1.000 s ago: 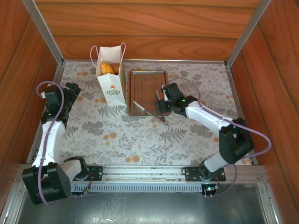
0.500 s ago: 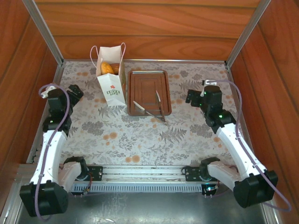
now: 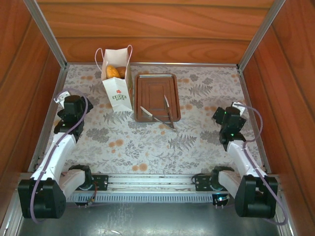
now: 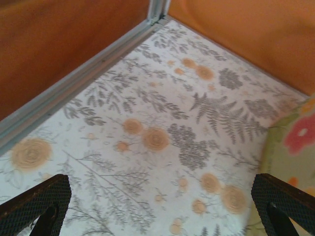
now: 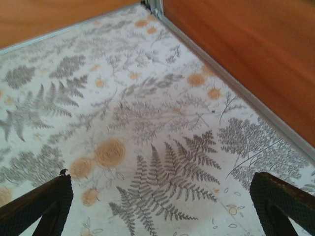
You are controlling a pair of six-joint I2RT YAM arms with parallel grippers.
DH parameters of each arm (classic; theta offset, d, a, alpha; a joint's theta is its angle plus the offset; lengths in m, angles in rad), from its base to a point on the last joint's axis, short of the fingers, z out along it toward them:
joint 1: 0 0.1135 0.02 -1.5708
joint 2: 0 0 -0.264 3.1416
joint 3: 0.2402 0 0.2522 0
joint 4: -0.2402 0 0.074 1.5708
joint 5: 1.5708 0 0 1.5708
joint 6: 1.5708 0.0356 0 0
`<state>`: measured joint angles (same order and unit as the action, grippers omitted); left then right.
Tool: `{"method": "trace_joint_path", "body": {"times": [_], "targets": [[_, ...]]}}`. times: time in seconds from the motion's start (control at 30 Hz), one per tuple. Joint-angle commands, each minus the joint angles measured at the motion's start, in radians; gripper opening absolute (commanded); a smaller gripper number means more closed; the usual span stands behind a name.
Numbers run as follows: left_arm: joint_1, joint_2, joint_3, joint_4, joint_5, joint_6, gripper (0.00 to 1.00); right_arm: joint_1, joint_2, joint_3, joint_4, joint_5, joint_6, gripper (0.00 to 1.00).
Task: Place the fake bread into the paper bag
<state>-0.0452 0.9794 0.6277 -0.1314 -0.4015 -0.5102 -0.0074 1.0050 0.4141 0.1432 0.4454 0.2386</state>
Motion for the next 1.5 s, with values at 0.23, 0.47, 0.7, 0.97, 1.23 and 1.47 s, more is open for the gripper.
{"method": "trace_joint_path", "body": {"times": [0.23, 0.47, 0.7, 0.97, 1.23, 1.47], "targets": [[-0.016, 0.046, -0.124, 0.186, -0.193, 0.13, 1.0, 0.025, 0.359, -0.052, 0.612, -0.258, -0.164, 1.0], [-0.014, 0.114, -0.203, 0.408, -0.132, 0.224, 1.0, 0.076, 0.519, 0.021, 0.639, -0.266, -0.231, 0.99], [-0.002, 0.316, -0.278, 0.781, -0.036, 0.346, 1.0, 0.056, 0.53, 0.046, 0.599, -0.276, -0.211, 1.0], [0.067, 0.504, -0.337, 1.123, 0.097, 0.389, 1.0, 0.055, 0.529, 0.048, 0.595, -0.278, -0.211, 1.0], [0.076, 0.594, -0.25, 1.048, 0.236, 0.441, 1.0, 0.056, 0.529, 0.048, 0.596, -0.281, -0.21, 1.0], [0.072, 0.588, -0.253, 1.048, 0.237, 0.444, 1.0, 0.056, 0.525, 0.046, 0.596, -0.28, -0.212, 1.0]]}}
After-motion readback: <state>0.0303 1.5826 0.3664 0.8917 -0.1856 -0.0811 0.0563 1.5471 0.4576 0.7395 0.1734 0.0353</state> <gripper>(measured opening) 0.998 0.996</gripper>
